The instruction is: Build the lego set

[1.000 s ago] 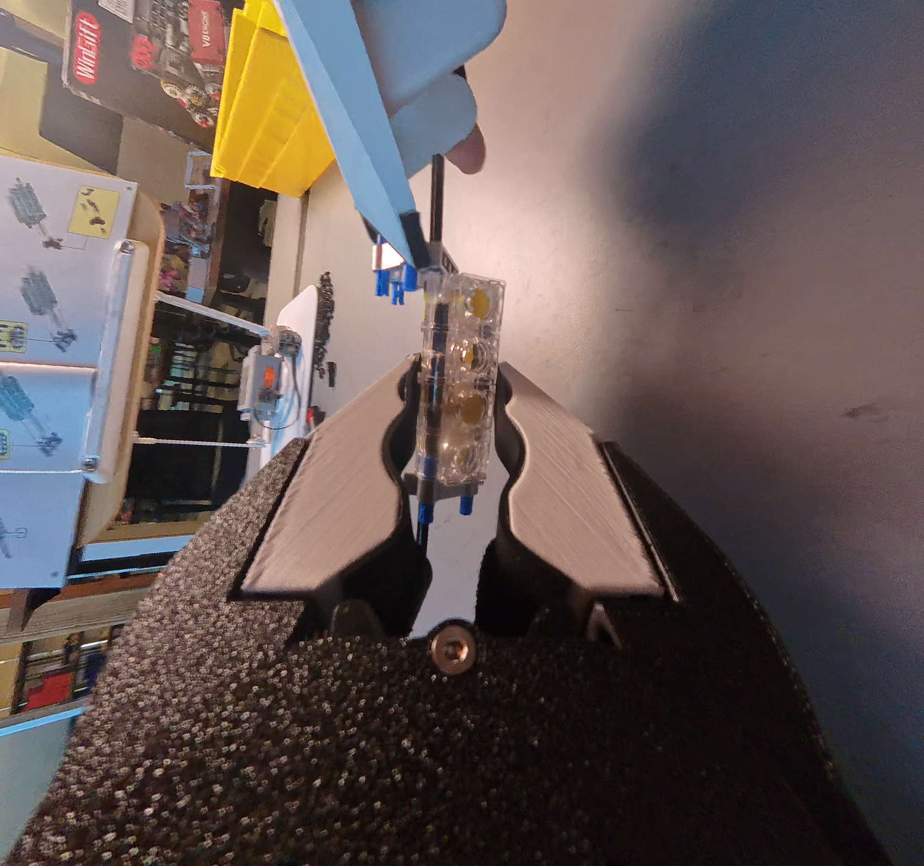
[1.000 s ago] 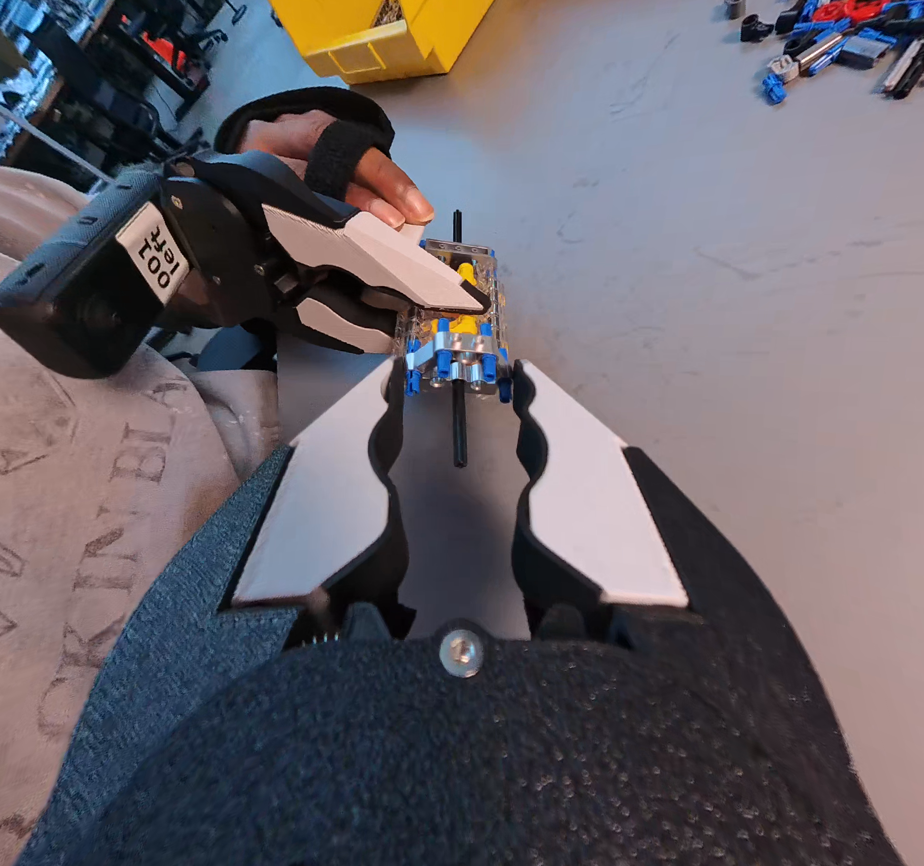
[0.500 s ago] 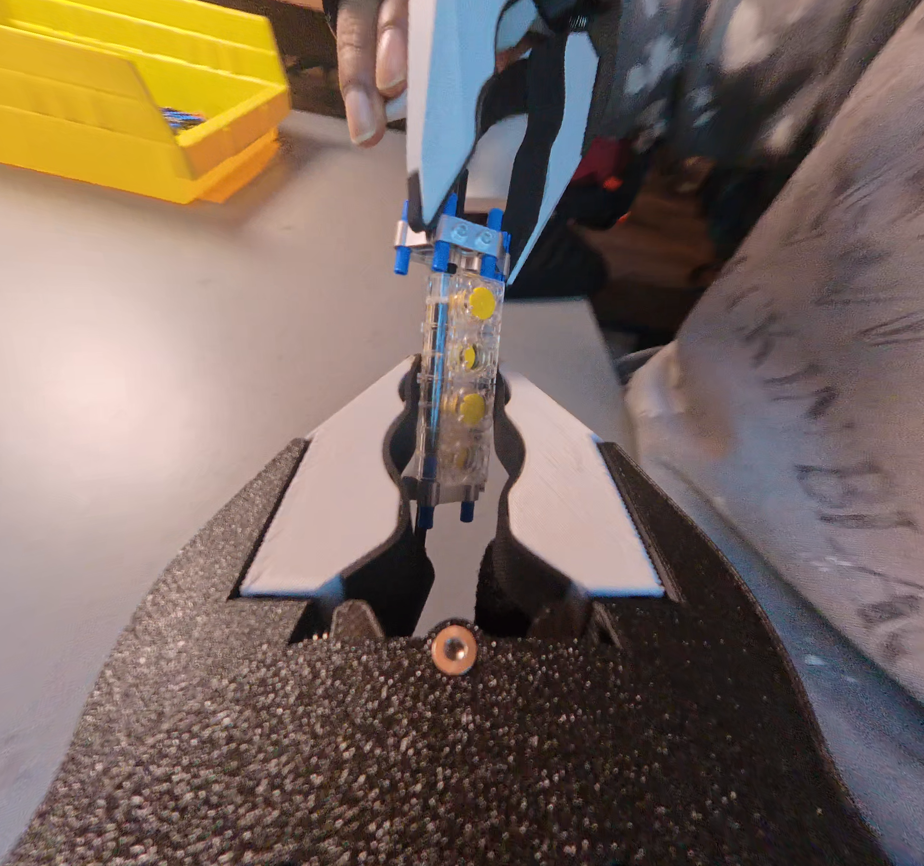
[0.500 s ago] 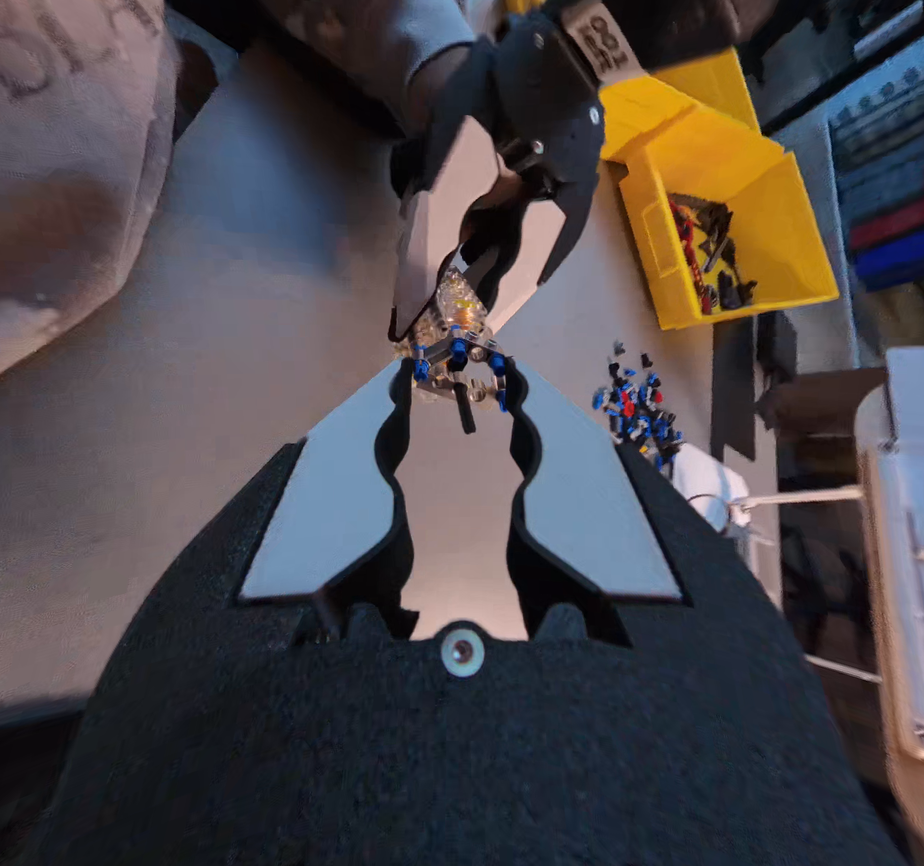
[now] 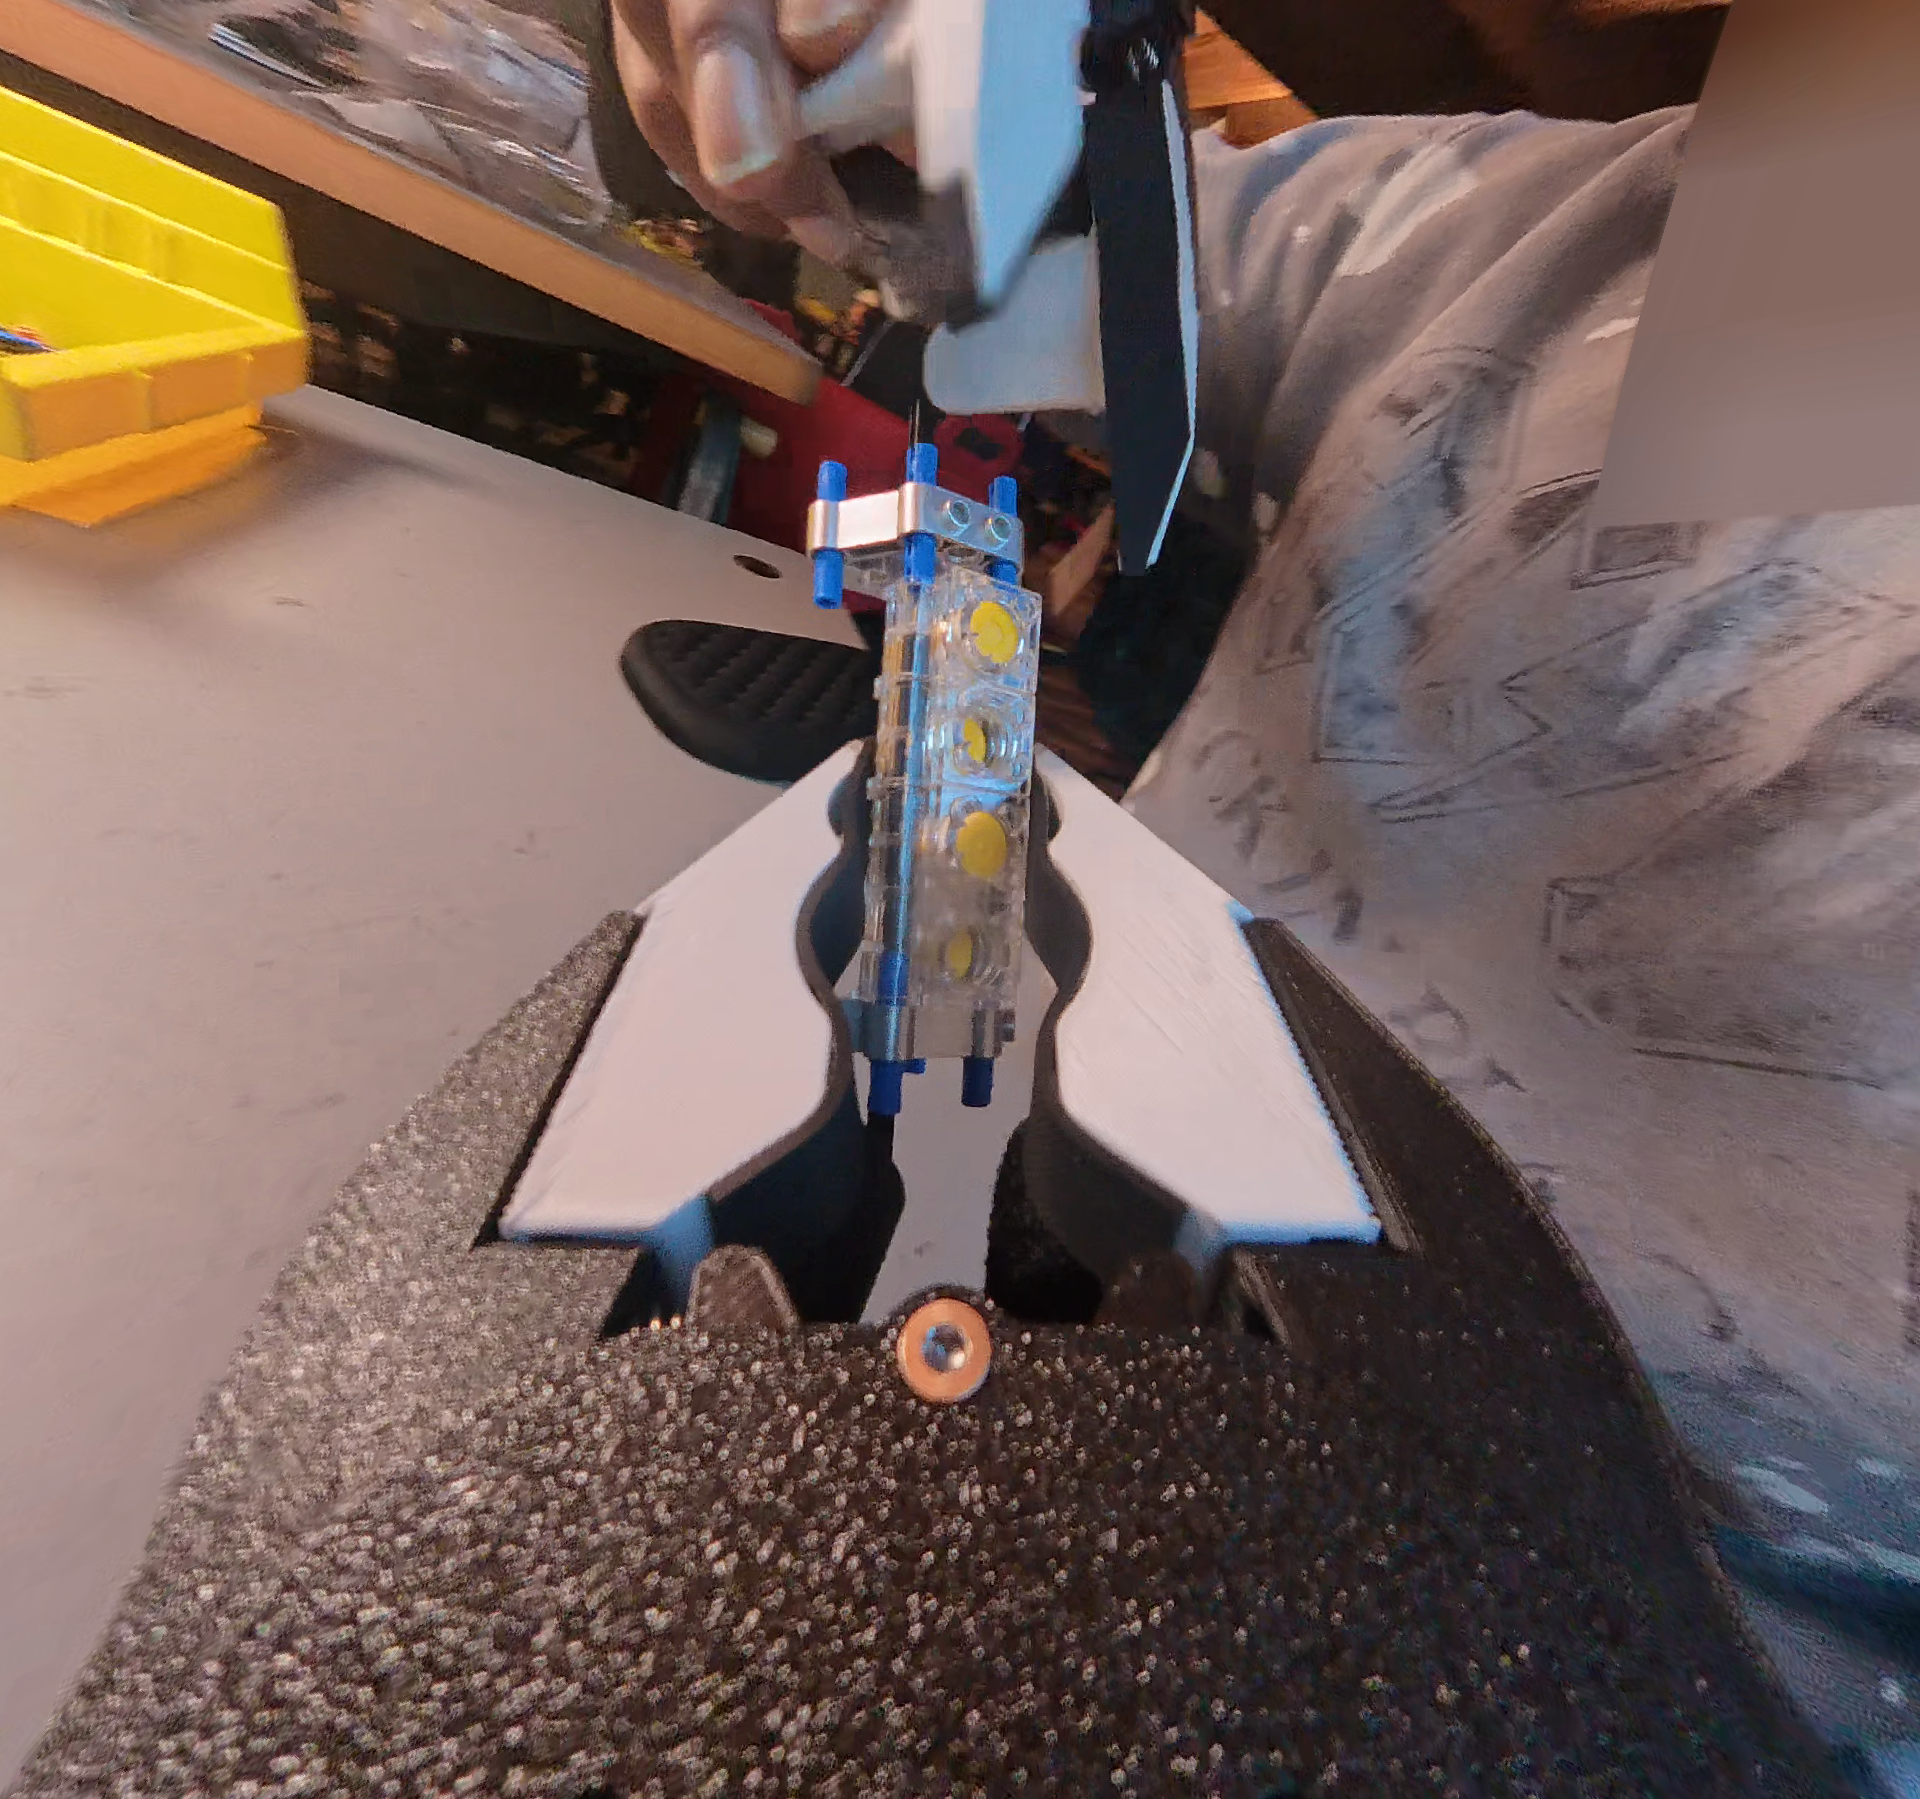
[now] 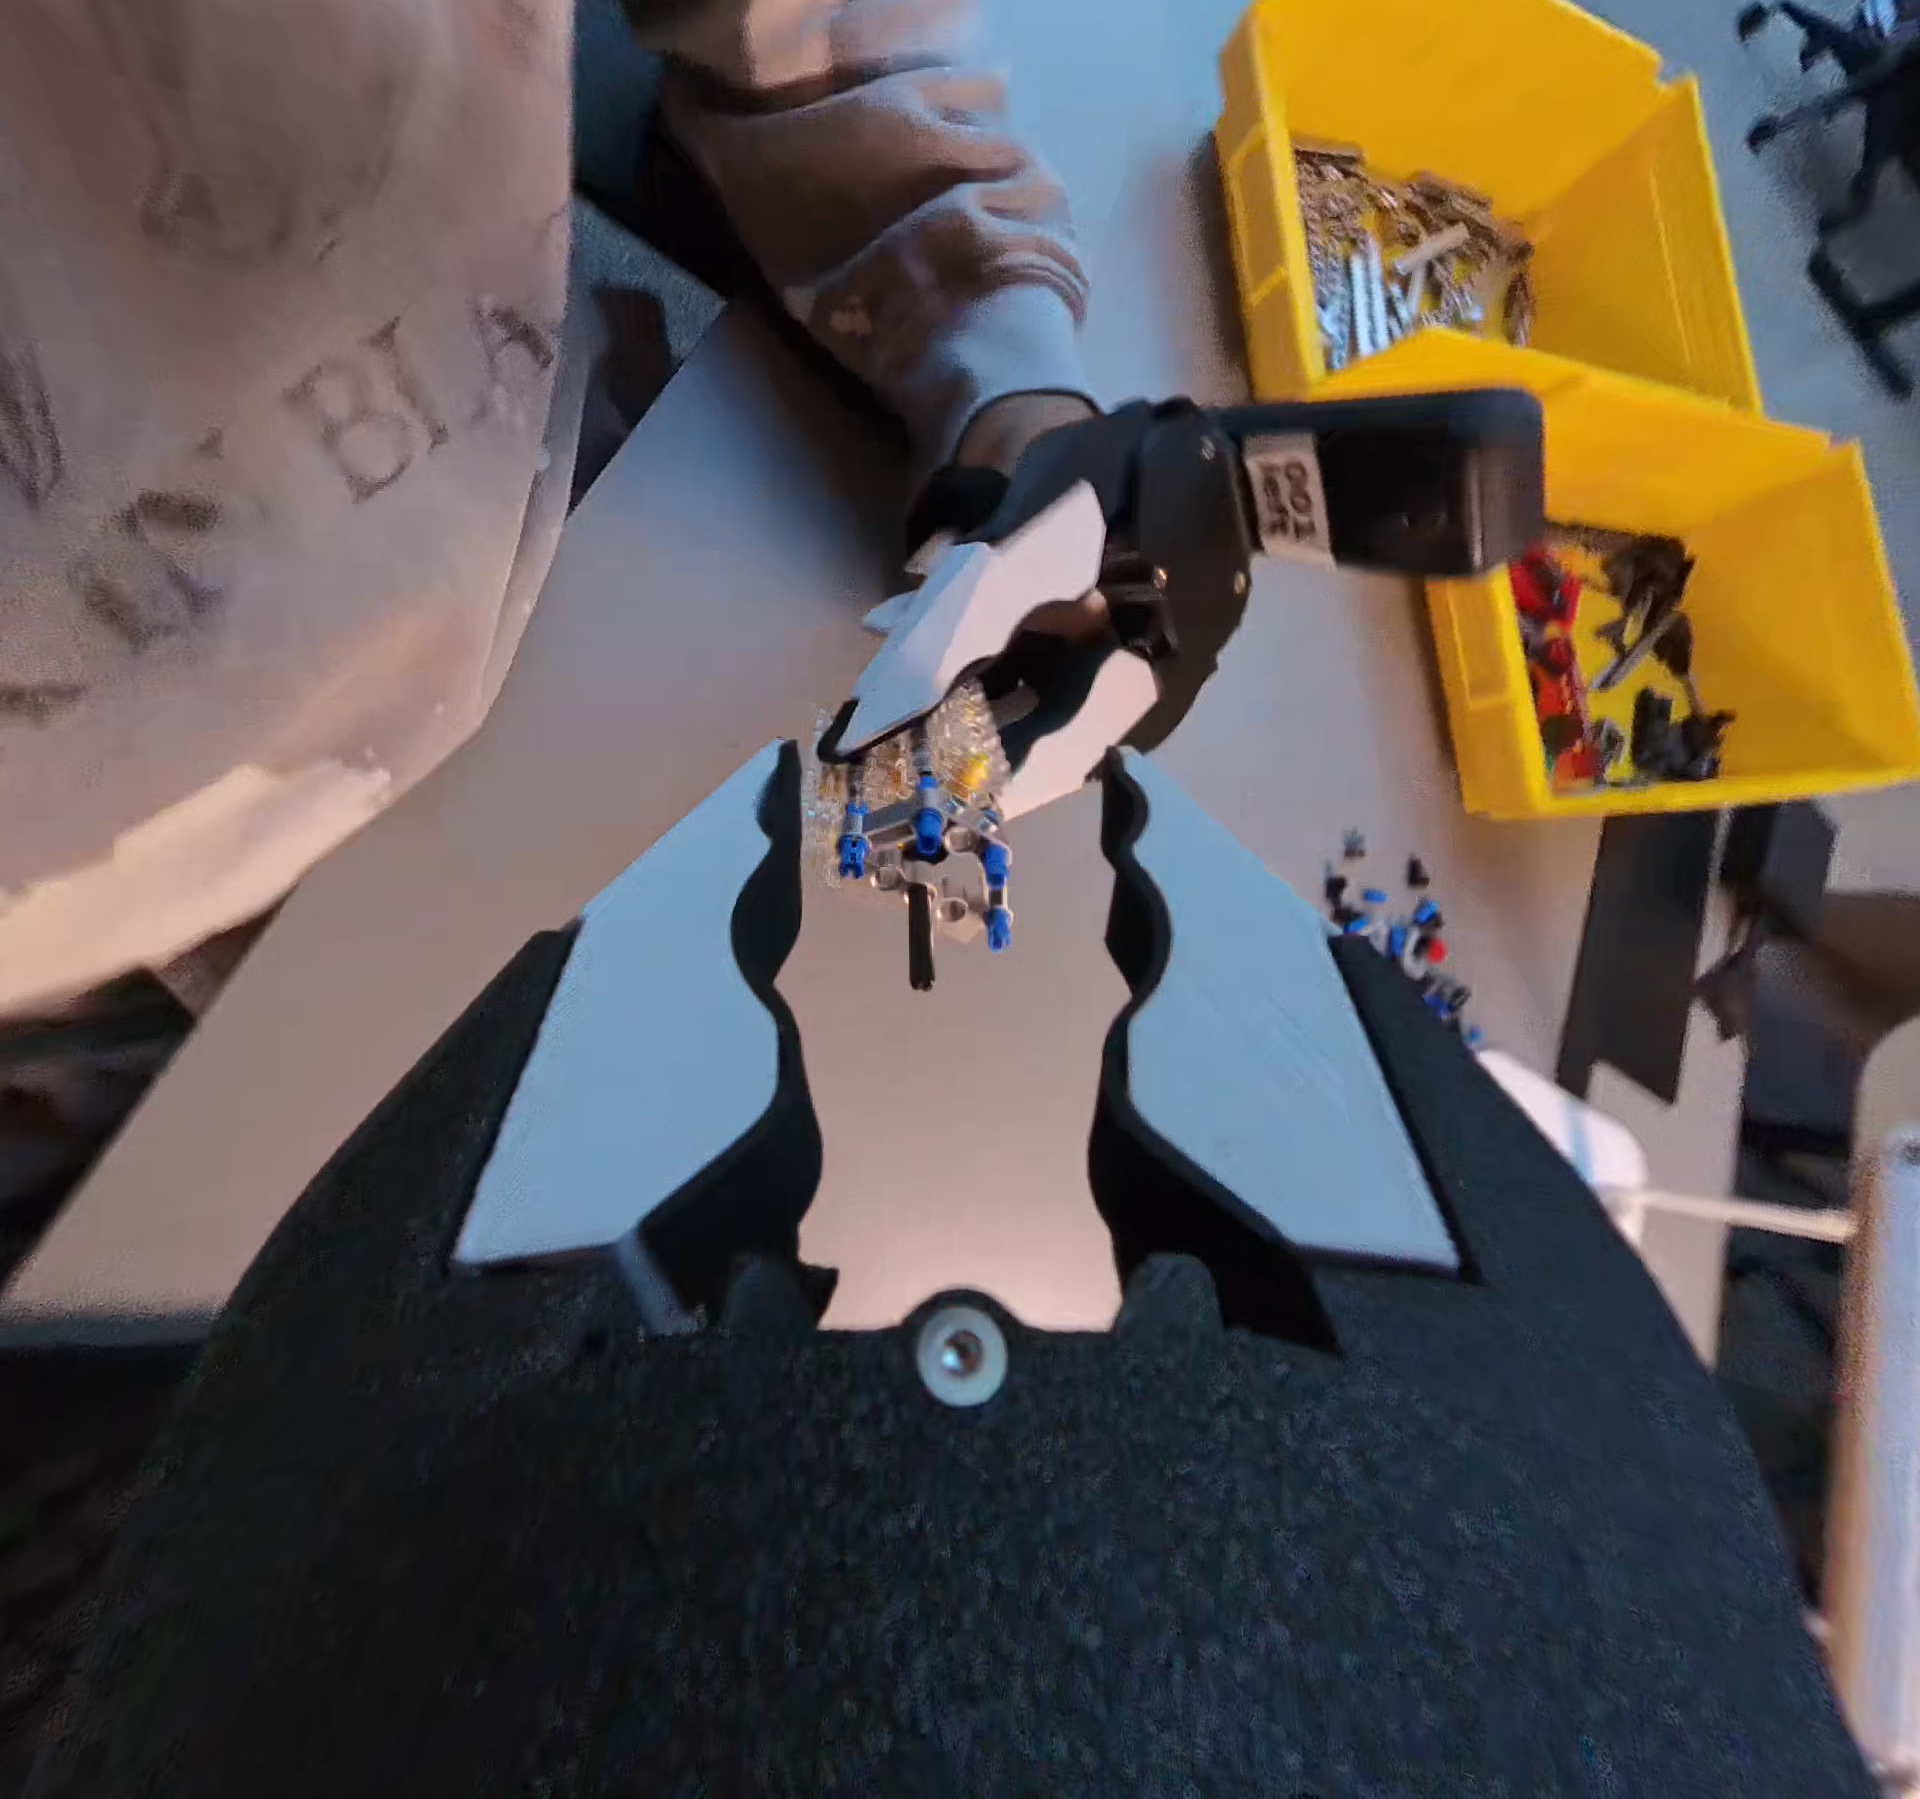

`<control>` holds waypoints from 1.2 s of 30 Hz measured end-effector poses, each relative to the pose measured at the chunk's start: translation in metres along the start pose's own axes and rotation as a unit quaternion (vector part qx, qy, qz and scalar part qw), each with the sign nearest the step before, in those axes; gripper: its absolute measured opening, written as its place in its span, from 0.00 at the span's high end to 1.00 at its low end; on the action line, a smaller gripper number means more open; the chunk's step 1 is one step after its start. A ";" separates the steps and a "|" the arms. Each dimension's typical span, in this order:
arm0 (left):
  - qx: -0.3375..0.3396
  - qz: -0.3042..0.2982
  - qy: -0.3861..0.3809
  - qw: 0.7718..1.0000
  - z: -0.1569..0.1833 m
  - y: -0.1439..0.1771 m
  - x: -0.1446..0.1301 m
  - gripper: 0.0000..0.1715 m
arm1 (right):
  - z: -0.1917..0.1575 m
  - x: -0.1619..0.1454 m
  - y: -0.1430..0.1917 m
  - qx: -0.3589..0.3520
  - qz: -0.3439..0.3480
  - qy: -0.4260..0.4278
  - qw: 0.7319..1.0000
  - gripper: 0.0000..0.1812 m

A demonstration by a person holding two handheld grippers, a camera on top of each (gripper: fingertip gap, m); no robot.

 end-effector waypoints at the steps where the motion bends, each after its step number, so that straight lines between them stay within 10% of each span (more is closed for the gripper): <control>1: 0.029 -0.003 -0.011 1.000 -0.003 0.002 0.000 0.86 | 0.006 -0.007 0.000 0.000 0.003 -0.057 0.998 0.66; 4: 0.141 -0.036 -0.062 0.987 -0.015 0.007 -0.001 0.86 | 0.010 -0.036 -0.008 0.024 -0.019 -0.221 0.975 0.57; 9: 0.239 -0.085 -0.138 0.958 -0.022 0.004 -0.002 0.86 | 0.005 -0.059 -0.027 0.038 -0.003 -0.326 0.944 0.69; 11: 0.247 -0.097 -0.148 0.953 -0.022 0.002 -0.004 0.86 | 0.005 -0.063 -0.032 0.029 -0.016 -0.315 0.948 0.80; 36: 0.034 0.037 -0.042 0.998 0.004 0.001 0.006 0.85 | 0.004 -0.021 -0.014 0.071 -0.010 -0.033 0.997 0.77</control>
Point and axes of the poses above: each gripper's, where its closed fingertips meet, y back along the fingers, x out of its top, z = x × y across the jaws, the point moved 5 cm from there along y, back along the fingers, and after that the axes turned 7 degrees about -z, right-handed, at the moved point
